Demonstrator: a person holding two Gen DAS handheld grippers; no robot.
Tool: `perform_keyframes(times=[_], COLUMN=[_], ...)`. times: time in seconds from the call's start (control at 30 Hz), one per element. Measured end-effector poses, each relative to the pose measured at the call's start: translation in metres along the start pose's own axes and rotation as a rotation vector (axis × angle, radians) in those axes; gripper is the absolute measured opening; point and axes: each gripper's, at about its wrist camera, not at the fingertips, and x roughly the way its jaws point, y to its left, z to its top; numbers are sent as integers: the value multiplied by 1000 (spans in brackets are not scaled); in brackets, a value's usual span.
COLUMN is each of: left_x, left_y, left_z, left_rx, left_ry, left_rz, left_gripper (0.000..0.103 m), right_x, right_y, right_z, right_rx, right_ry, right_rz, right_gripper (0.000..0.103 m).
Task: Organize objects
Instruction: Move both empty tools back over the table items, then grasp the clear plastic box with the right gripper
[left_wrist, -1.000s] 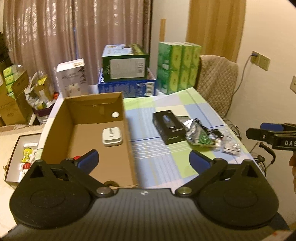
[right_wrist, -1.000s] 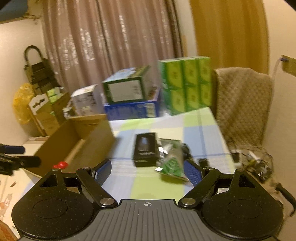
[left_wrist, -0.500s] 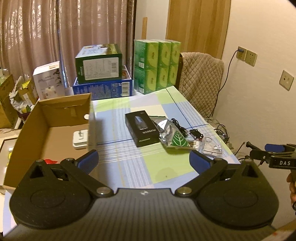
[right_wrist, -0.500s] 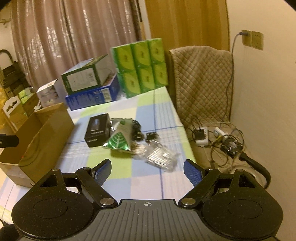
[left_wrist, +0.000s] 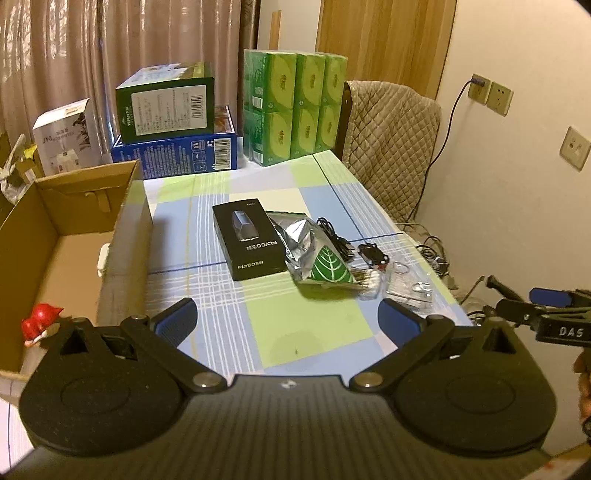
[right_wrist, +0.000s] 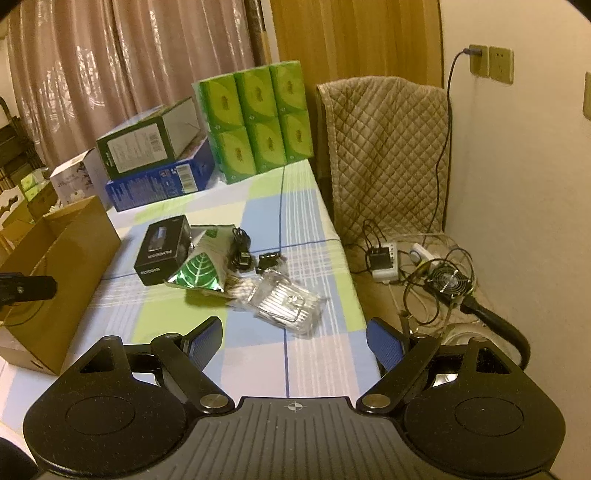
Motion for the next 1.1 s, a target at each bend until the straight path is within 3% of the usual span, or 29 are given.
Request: perform_keyframes(times=[0.23,0.67,1.1], left_x=[52,125,149], left_y=[-14,-20,-9], left_z=[-5,-20,-33], left_rx=[36,58,18], left_ry=[11,-6,54], left_rz=[20,-34,-79], left_gripper=[102,102,102], right_x=[48,124,170], right_y=[-7,-11,-4], right_z=[-2,-9,-19], right_rx=[-53,-275,-456], right_ry=[47,54,59], right_rz=[18,77,113], right_gripper=[82,82,56])
